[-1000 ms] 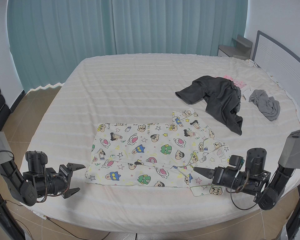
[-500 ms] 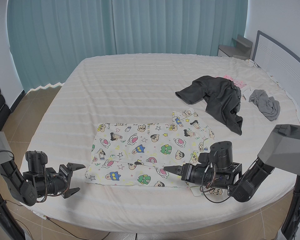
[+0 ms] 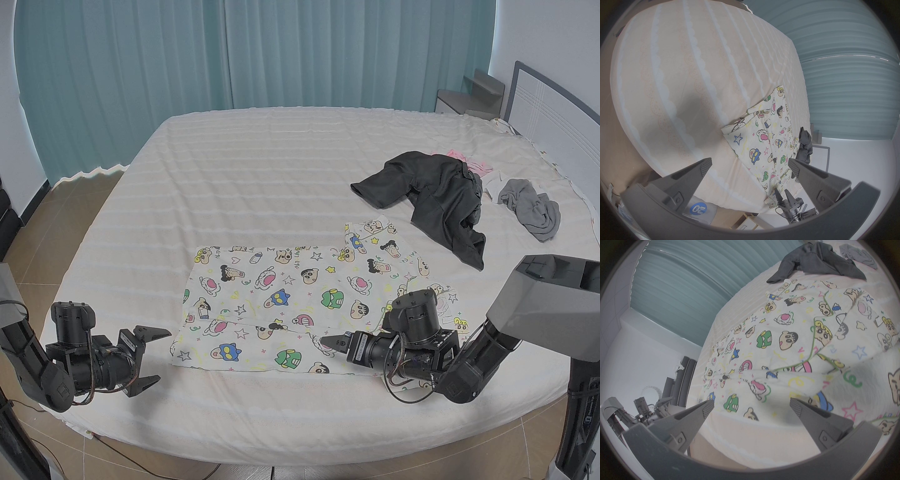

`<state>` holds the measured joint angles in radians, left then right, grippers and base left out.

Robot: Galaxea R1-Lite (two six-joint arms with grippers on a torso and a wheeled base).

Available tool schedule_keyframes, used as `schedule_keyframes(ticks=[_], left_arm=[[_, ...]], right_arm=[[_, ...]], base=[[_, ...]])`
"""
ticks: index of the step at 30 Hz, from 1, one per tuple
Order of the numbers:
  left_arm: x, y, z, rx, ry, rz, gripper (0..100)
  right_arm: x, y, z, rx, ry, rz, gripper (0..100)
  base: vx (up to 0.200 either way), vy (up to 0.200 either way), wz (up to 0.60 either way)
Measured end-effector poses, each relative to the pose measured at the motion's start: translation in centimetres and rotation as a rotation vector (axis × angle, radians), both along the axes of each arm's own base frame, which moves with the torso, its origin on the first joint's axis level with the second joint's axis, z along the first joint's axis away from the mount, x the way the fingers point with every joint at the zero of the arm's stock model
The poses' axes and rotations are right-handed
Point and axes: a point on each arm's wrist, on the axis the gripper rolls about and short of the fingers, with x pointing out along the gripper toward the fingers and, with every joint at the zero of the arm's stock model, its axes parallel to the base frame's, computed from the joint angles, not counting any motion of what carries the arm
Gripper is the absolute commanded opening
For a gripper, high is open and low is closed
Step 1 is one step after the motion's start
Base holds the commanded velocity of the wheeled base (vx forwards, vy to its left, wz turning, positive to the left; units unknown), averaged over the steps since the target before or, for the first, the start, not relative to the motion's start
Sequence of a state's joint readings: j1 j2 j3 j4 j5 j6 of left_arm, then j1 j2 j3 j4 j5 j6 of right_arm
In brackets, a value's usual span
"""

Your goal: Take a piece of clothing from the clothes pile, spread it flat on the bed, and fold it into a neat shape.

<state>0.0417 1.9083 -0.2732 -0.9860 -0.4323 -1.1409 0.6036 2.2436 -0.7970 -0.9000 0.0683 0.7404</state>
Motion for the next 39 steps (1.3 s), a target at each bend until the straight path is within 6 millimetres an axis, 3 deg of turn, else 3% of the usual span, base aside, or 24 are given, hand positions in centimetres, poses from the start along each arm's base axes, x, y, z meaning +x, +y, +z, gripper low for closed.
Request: schedule_keyframes(ticks=[19,39], left_arm=[[0.0,0.0,0.0,0.000,0.000,0.000,100],[0.0,0.0,0.0,0.000,0.001,0.000,100]], right_arm=[[3.6,0.9,0.4,-0.068,-0.098,-0.093,100],[4.3,0.7,0.4,-0.068,-0.112,-0.090,100]], base=[[0.000,0.000,0.00],[0.000,0.000,0.00]])
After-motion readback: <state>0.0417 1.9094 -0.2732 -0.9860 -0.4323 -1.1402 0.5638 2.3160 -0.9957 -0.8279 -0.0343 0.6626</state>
